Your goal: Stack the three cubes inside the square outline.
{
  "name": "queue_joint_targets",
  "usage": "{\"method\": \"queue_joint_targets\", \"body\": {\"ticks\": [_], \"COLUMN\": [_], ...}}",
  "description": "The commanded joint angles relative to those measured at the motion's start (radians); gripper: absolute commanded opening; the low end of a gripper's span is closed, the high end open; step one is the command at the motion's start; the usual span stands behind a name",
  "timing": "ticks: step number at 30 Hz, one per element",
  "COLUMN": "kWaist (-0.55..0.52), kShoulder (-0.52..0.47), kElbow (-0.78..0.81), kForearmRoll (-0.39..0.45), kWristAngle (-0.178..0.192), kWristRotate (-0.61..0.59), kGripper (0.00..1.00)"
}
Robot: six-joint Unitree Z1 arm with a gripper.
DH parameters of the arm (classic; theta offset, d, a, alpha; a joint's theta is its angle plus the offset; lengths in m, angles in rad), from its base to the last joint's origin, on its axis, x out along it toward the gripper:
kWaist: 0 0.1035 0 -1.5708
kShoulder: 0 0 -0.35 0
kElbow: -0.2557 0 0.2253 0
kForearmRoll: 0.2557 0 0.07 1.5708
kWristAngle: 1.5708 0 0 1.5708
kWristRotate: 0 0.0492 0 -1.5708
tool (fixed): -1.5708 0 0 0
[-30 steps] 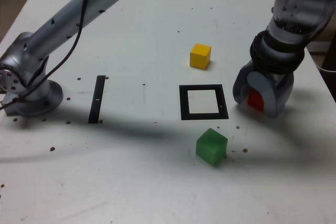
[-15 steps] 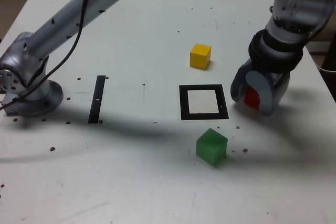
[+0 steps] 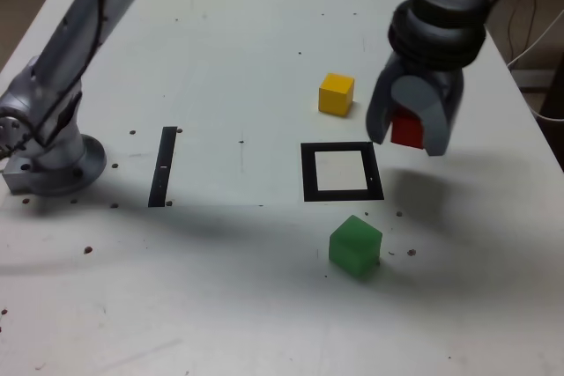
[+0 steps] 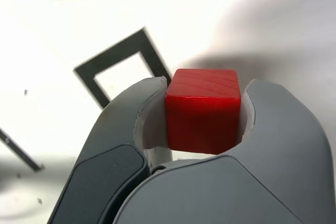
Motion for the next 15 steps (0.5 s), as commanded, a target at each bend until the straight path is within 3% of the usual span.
{"method": "queue_joint_targets", "body": {"ticks": [1, 7, 15], "kWaist": [-0.001, -0.001, 0.0], "kShoulder": [-0.031, -0.07, -0.102], "kElbow": [0.034, 0.118, 0.195], "kForearmRoll": [0.003, -0.004, -0.021], "kWristAngle": [-0.016, -0.042, -0.051], "kWristRotate": [-0.039, -0.134, -0.232], "kGripper": [0.31, 0.31, 0.31]}}
